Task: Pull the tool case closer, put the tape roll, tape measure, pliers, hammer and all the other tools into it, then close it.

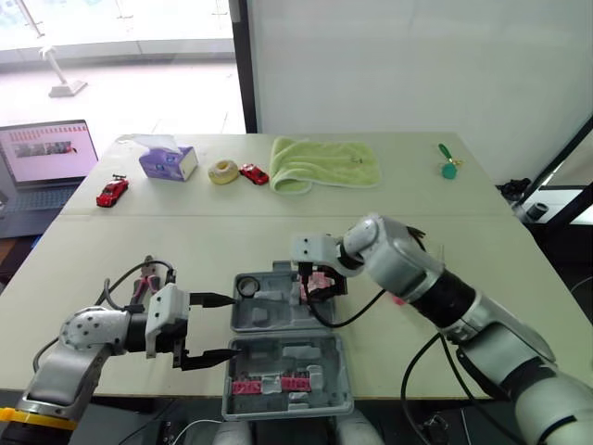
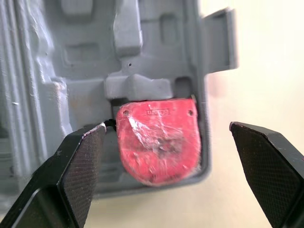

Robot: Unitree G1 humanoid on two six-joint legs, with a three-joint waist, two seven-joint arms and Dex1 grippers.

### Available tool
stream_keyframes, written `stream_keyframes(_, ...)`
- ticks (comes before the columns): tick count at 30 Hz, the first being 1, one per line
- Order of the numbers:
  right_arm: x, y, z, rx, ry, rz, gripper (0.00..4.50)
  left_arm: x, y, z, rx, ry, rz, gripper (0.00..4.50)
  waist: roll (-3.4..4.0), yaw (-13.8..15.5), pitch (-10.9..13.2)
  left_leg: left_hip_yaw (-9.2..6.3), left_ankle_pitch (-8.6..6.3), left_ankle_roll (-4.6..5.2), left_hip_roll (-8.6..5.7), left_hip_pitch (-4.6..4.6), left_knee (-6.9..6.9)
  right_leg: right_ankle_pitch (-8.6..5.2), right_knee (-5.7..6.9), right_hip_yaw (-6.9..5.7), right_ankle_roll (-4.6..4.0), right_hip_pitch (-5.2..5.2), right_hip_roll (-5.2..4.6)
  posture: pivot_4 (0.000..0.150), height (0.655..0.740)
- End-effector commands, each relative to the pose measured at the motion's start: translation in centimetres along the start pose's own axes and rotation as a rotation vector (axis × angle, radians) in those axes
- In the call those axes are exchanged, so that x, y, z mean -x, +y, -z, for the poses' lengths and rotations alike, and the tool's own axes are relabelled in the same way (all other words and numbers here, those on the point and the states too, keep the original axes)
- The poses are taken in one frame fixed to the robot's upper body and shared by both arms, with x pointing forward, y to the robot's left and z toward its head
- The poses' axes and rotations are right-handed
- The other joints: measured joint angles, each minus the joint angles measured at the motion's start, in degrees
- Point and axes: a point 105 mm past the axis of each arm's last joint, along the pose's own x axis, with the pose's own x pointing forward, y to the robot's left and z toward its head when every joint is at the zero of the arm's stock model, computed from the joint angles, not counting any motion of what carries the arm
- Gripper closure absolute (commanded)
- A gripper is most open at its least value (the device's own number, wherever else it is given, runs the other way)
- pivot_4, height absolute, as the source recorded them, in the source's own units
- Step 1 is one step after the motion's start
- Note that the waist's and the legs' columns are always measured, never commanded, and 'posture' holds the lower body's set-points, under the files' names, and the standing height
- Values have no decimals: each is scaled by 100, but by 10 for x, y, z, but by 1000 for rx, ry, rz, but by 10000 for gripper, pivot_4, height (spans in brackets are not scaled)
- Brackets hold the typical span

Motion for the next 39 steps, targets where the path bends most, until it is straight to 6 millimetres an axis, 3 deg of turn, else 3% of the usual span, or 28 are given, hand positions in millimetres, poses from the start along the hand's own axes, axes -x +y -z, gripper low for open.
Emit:
stream_keyframes(1,14,1,-5,-71,-117,22,5890,-2,-2,-7,-25,-21,12,0,-1,-2,-1,0,0,0,0,0,-1,0,-1,0,0,1,0,1500,7400)
stream_keyframes(5,21,3,1,-138,-250,55,21681,-3,-3,-6,-23,-19,14,0,-1,-1,0,0,0,0,0,0,-1,0,-2,1,0,1,0,1500,7400)
stream_keyframes(9,19,4,15,-156,-282,112,21681,-3,-1,-7,-22,-19,10,0,-1,-11,0,0,0,0,0,0,-2,0,-3,1,0,1,1,1500,7400)
stream_keyframes(17,10,2,19,-250,-401,170,21681,-5,1,-7,-23,-19,15,0,-1,-11,0,0,0,0,0,0,-3,0,-2,1,0,0,1,1500,7400)
stream_keyframes(21,7,4,23,-261,-407,182,33499,-7,3,-9,-26,-21,13,0,-1,-3,0,0,0,0,0,0,-3,0,-3,2,0,1,1,1500,7400)
stream_keyframes(25,7,2,21,-249,-409,191,33499,-7,4,-9,-27,-21,10,0,-1,-16,0,0,0,0,0,1,-3,0,-4,2,0,1,2,1500,7400)
stream_keyframes(31,-4,5,36,-262,-362,204,33499,-8,3,-9,-27,-21,9,0,-1,-7,0,0,0,0,0,1,-5,0,-4,2,0,1,2,1500,7400)
stream_keyframes(39,-35,26,66,-391,-269,134,33499,-7,1,-8,-24,-20,8,0,-3,-12,-2,0,0,0,0,3,-5,0,-4,3,0,2,3,1500,7400)
